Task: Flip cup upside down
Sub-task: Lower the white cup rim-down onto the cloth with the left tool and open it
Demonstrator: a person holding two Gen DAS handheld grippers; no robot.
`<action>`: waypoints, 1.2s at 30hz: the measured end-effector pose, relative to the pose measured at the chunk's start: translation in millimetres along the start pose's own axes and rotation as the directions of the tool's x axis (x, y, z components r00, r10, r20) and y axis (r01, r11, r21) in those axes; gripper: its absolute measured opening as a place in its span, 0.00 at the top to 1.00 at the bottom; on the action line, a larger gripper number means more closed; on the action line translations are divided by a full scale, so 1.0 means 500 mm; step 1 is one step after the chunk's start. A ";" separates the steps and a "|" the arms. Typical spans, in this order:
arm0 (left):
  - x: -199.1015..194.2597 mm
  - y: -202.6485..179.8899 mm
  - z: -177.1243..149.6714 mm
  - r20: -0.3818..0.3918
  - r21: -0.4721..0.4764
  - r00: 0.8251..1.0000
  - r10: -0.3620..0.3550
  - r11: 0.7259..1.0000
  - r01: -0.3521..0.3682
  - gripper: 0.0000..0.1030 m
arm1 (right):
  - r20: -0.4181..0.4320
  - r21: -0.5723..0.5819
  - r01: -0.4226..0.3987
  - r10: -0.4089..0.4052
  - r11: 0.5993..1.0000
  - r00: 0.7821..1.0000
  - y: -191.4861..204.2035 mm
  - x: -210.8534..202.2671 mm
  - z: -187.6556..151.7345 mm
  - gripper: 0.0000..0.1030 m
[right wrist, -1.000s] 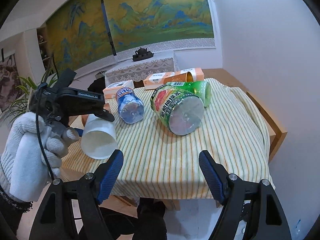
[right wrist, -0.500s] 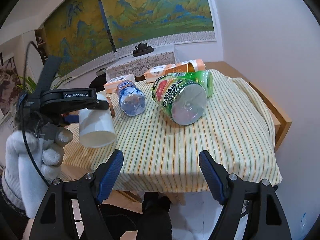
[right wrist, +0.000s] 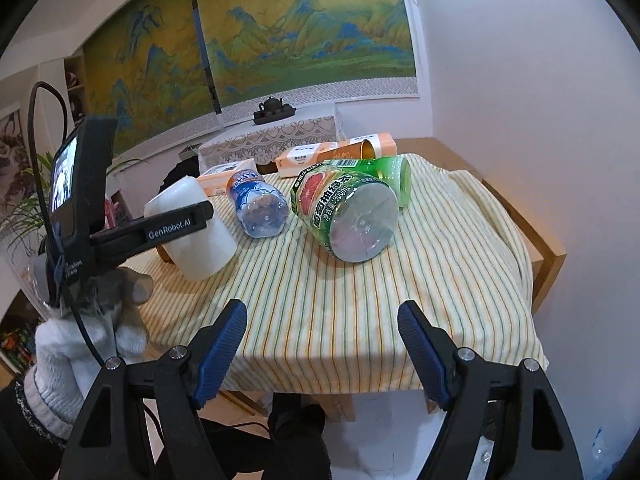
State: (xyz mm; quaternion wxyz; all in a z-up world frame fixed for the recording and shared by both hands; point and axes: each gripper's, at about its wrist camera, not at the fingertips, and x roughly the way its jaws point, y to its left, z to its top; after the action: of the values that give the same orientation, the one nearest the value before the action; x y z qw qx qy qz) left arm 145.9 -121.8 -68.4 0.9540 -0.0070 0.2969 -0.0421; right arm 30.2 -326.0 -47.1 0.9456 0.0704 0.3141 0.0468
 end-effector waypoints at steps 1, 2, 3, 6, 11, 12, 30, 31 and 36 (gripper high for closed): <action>-0.004 -0.002 -0.003 0.004 0.005 1.000 0.000 1.000 0.000 0.23 | 0.003 -0.001 0.002 -0.002 1.000 1.000 0.002 -0.001 0.000 0.28; -0.009 -0.002 -0.005 0.007 0.008 1.000 -0.002 1.000 0.002 0.23 | 0.005 -0.002 0.005 -0.005 1.000 1.000 0.003 -0.002 0.001 0.28; -0.013 -0.003 -0.008 0.010 0.010 1.000 -0.001 1.000 0.001 0.23 | 0.009 -0.002 0.010 -0.010 1.000 1.000 0.005 -0.003 0.002 0.28; -0.025 -0.006 -0.009 0.026 0.027 1.000 -0.004 1.000 0.004 0.23 | 0.025 -0.009 0.026 -0.026 1.000 0.999 0.011 -0.007 0.004 0.28; -0.040 -0.015 -0.015 0.065 0.062 0.998 -0.007 0.998 0.003 0.23 | 0.034 -0.015 0.040 -0.039 0.999 0.999 0.018 -0.007 0.006 0.28; -0.041 -0.018 -0.017 0.071 0.072 0.997 -0.007 0.997 0.002 0.23 | 0.035 -0.014 0.041 -0.041 0.999 0.999 0.018 -0.007 0.006 0.28; -0.045 -0.047 -0.085 0.065 0.194 0.994 -0.090 0.978 0.076 0.23 | 0.038 0.000 0.038 -0.038 0.999 0.999 0.020 -0.013 0.013 0.28; -0.044 -0.047 -0.086 0.062 0.197 0.994 -0.094 0.977 0.080 0.22 | 0.039 0.000 0.038 -0.038 0.999 0.999 0.022 -0.014 0.014 0.28; -0.049 -0.042 -0.087 0.055 0.190 0.989 -0.135 0.974 0.122 0.06 | 0.041 -0.003 0.039 -0.039 0.999 0.998 0.025 -0.016 0.013 0.28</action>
State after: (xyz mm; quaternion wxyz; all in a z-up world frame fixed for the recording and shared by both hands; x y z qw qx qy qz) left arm 99.5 -140.2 -89.5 0.9552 0.0615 0.2582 -0.1311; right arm 27.1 -315.6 -35.2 0.9528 0.0635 0.2957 0.0272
